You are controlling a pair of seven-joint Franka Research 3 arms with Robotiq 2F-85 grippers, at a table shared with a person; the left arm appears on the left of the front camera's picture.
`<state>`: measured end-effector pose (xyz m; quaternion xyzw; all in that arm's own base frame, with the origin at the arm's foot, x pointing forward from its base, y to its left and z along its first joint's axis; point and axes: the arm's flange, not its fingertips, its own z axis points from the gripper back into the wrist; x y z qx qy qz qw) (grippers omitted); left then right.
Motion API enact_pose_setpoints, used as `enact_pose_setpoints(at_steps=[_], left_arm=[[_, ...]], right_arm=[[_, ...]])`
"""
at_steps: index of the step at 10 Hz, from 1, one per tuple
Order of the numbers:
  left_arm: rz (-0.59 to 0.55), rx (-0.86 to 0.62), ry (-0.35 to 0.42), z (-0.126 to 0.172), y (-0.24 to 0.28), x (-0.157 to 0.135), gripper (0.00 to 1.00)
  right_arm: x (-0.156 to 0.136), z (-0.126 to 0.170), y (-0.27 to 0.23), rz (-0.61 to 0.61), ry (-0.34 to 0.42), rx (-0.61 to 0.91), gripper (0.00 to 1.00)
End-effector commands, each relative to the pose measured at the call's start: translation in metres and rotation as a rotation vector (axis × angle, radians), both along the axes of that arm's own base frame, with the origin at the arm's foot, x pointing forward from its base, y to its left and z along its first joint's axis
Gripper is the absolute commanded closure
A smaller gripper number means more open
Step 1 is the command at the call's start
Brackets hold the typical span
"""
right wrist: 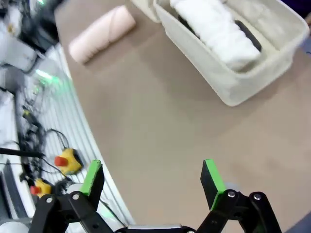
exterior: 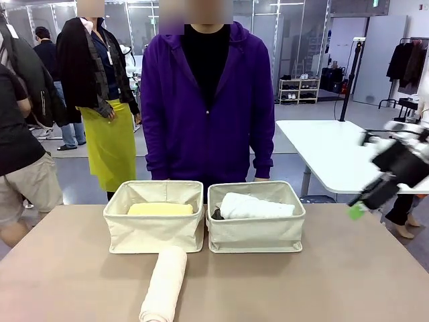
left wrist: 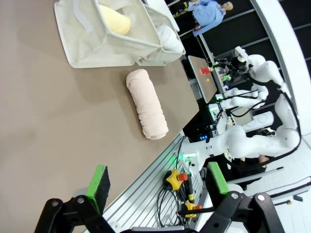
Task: Divide the towels into two baskets.
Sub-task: Pick up one hotel-folded towel from the bottom of the table and place it in the Fabric basket indicated by the person.
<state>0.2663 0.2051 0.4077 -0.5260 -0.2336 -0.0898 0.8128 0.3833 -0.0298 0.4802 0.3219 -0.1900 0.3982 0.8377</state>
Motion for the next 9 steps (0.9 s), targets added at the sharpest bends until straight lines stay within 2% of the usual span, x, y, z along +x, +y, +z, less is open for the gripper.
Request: enact_pose_setpoints(at_steps=[1, 3, 4, 6, 7, 8, 9], left_arm=[[-0.002, -0.001, -0.006, 0.002, 0.0, -0.004, 0.0], [-0.002, -0.001, -0.006, 0.002, 0.0, -0.004, 0.0], [-0.002, -0.001, -0.006, 0.002, 0.0, -0.004, 0.0], [-0.002, -0.001, -0.006, 0.002, 0.0, -0.004, 0.0], [-0.002, -0.001, -0.006, 0.002, 0.0, -0.004, 0.0], [-0.002, -0.001, -0.006, 0.002, 0.0, -0.004, 0.0], [-0.002, -0.001, -0.006, 0.002, 0.0, -0.004, 0.0]], right_arm=[[-0.021, -0.016, -0.065, -0.139, 0.1, 0.236, 0.0], [-0.067, -0.043, -0.127, -0.281, 0.207, 0.408, 0.0], [-0.096, -0.065, -0.15, -0.372, 0.246, 0.512, 0.0], [-0.134, -0.104, -0.164, -0.43, 0.297, 0.648, 0.0], [-0.138, -0.118, -0.164, -0.454, 0.321, 0.638, 0.0], [-0.131, -0.093, -0.17, -0.402, 0.307, 0.567, 0.0], [-0.131, -0.093, -0.17, -0.402, 0.307, 0.567, 0.0]])
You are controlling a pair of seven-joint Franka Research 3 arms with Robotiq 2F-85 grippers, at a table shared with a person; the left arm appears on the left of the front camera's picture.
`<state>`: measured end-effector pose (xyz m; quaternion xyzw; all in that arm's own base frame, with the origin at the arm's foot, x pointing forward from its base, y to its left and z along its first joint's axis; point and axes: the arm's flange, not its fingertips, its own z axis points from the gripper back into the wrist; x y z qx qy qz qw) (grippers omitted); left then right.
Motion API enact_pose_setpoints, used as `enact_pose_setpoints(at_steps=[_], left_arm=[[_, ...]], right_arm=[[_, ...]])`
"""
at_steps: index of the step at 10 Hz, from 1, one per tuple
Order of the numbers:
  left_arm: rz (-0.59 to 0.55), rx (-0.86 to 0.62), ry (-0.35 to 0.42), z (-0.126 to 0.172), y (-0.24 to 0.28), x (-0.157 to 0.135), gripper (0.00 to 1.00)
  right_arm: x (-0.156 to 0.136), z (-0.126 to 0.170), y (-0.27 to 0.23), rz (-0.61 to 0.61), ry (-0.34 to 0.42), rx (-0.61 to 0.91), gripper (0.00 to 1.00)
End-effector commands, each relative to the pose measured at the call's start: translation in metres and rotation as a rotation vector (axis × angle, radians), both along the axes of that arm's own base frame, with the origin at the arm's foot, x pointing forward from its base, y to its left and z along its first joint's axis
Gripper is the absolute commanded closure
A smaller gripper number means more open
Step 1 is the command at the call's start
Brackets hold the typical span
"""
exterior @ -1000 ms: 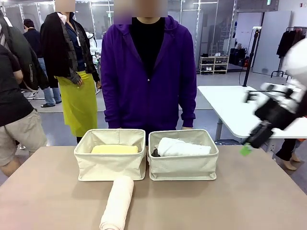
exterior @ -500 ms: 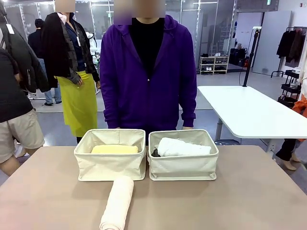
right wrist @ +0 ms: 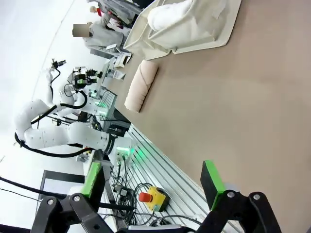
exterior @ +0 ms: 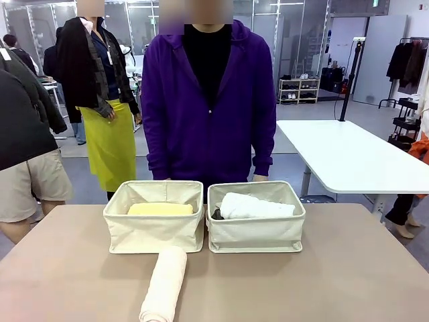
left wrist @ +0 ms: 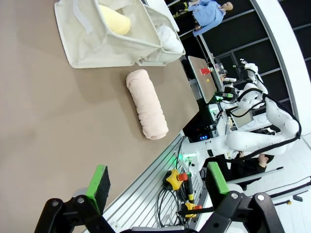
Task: Divide the towels into two baskets.
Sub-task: Pick up one hotel-folded towel from the bottom of the table and place it in the Fabric basket indicated by the person.
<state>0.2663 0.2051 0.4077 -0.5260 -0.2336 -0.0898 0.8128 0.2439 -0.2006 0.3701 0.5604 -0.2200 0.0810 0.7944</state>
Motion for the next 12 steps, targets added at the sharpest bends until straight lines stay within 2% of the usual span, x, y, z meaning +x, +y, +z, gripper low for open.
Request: enact_pose_setpoints(at_steps=[1, 10, 11, 12], left_arm=[[-0.002, -0.001, -0.006, 0.002, 0.0, -0.004, 0.0], [0.0, 0.0, 0.0, 0.0, 0.0, 0.0, 0.0], [-0.052, 0.007, -0.009, 0.017, -0.014, 0.007, 0.0], [-0.072, 0.068, 0.094, 0.015, -0.043, 0.023, 0.0]], right_arm=[[0.009, 0.017, 0.001, 0.029, -0.034, -0.023, 0.0], [0.009, 0.017, 0.001, 0.029, -0.034, -0.023, 0.0], [0.009, 0.017, 0.001, 0.029, -0.034, -0.023, 0.0], [0.009, 0.017, 0.001, 0.029, -0.034, -0.023, 0.0]])
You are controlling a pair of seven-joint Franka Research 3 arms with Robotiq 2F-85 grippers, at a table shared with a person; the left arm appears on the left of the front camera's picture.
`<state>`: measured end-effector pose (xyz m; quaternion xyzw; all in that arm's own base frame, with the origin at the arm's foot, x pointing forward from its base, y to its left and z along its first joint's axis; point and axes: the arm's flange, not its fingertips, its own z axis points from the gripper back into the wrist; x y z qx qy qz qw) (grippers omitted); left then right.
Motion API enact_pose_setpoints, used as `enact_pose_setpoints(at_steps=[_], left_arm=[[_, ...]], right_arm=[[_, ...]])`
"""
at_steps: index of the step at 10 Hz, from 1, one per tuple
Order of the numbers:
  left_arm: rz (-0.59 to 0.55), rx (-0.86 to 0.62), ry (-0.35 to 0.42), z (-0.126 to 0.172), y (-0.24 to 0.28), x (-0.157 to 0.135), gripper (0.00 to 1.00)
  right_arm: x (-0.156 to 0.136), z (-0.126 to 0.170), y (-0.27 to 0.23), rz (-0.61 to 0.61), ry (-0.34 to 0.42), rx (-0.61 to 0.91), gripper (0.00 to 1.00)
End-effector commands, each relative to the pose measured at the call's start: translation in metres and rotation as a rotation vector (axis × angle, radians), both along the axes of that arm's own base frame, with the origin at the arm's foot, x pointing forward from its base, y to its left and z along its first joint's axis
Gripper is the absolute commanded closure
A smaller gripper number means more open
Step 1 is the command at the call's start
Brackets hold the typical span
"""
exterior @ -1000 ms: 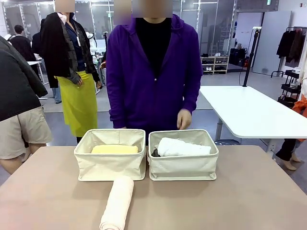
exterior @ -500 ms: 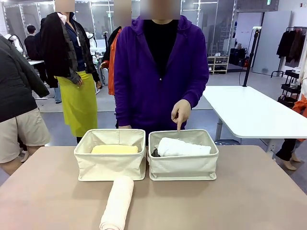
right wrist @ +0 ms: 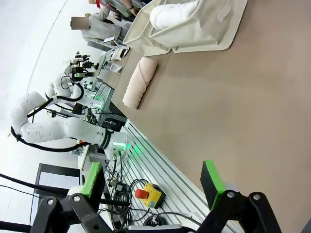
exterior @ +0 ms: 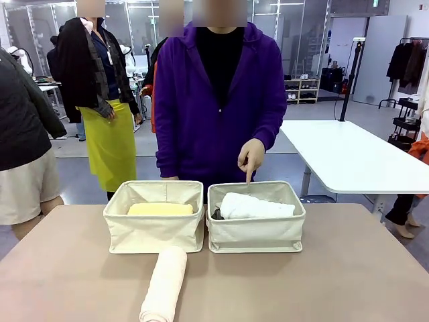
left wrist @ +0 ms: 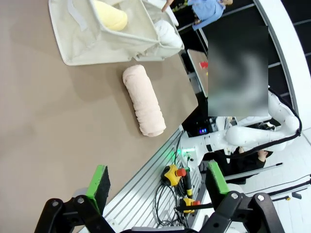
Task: Divide the towels into two baskets.
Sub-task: Pick up one hotel-folded towel from the bottom of the table and place it in the Fabric basket indicated by the person.
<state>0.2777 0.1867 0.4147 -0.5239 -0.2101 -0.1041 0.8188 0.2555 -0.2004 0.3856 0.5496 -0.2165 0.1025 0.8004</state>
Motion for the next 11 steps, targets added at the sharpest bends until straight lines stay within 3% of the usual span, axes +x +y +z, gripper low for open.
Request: enact_pose_setpoints(at_steps=[1, 3, 4, 8, 9, 11], left_arm=[[-0.089, 0.058, 0.125, 0.001, -0.063, 0.028, 0.0], [-0.141, 0.022, 0.2, -0.011, -0.136, 0.051, 0.0], [-0.109, 0.072, 0.23, -0.01, -0.169, 0.056, 0.0], [-0.07, 0.307, 0.225, -0.024, -0.262, 0.065, 0.0], [-0.007, 0.361, 0.251, -0.03, -0.28, 0.067, 0.0], [-0.033, 0.363, 0.275, -0.045, -0.307, 0.068, 0.0]], right_arm=[[-0.003, 0.002, 0.001, -0.003, -0.016, 0.011, 0.0], [-0.003, 0.002, 0.001, -0.003, -0.016, 0.011, 0.0], [-0.003, 0.002, 0.001, -0.003, -0.016, 0.011, 0.0], [-0.003, 0.002, 0.001, -0.003, -0.016, 0.011, 0.0], [-0.003, 0.002, 0.001, -0.003, -0.016, 0.011, 0.0], [-0.003, 0.002, 0.001, -0.003, -0.016, 0.011, 0.0]])
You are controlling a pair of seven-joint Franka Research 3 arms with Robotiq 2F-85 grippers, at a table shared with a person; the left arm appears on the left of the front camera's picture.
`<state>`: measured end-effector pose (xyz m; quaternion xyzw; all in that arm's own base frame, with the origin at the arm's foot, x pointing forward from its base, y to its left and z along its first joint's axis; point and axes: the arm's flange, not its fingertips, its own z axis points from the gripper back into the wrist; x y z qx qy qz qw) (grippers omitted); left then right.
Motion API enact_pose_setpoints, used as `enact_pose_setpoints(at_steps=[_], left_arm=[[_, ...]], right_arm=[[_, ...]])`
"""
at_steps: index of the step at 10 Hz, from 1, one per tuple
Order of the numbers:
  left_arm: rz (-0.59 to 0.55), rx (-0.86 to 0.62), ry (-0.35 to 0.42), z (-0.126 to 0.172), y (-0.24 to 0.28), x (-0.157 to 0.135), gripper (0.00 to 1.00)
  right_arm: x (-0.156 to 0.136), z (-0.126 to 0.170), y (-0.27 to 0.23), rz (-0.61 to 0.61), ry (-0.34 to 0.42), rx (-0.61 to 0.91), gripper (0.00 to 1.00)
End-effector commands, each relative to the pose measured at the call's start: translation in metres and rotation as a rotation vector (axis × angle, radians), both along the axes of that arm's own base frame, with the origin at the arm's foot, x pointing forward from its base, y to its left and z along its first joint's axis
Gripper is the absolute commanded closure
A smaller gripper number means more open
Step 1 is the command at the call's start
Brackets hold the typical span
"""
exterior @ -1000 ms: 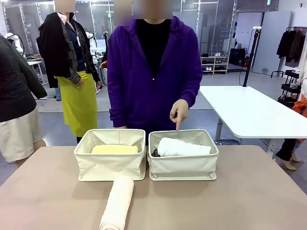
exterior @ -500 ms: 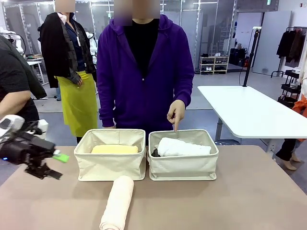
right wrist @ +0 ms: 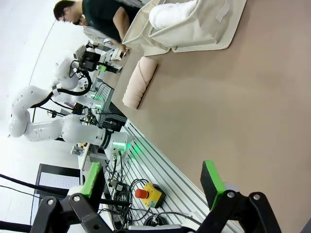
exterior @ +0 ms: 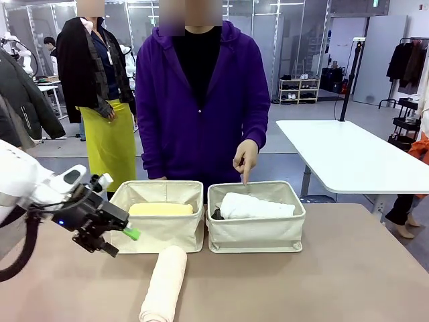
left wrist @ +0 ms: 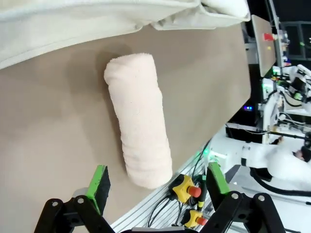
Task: Divide the towels into two baskets.
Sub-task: Pick up one hotel-folded towel from the bottom of the table and place it in the Fabric basket indicated by the person.
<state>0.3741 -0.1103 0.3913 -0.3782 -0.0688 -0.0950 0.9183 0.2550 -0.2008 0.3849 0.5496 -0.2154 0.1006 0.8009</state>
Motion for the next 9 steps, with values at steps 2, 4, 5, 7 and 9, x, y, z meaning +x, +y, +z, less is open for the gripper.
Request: enact_pose_setpoints(at_steps=[2, 4, 5, 7, 9], left_arm=[[0.005, 0.061, 0.05, -0.041, -0.036, -0.032, 0.0], [0.013, 0.093, 0.048, -0.06, -0.056, -0.035, 0.0], [0.026, 0.106, 0.061, -0.07, -0.065, -0.037, 0.0], [0.026, 0.134, 0.079, -0.088, -0.081, -0.041, 0.0], [0.015, 0.145, 0.094, -0.096, -0.088, -0.042, 0.0]], right_arm=[[-0.002, 0.003, 0.001, -0.001, -0.02, 0.011, 0.0], [-0.002, 0.003, 0.001, -0.001, -0.02, 0.011, 0.0], [-0.002, 0.003, 0.001, -0.001, -0.02, 0.011, 0.0], [-0.002, 0.003, 0.001, -0.001, -0.02, 0.011, 0.0], [-0.002, 0.003, 0.001, -0.001, -0.02, 0.011, 0.0]])
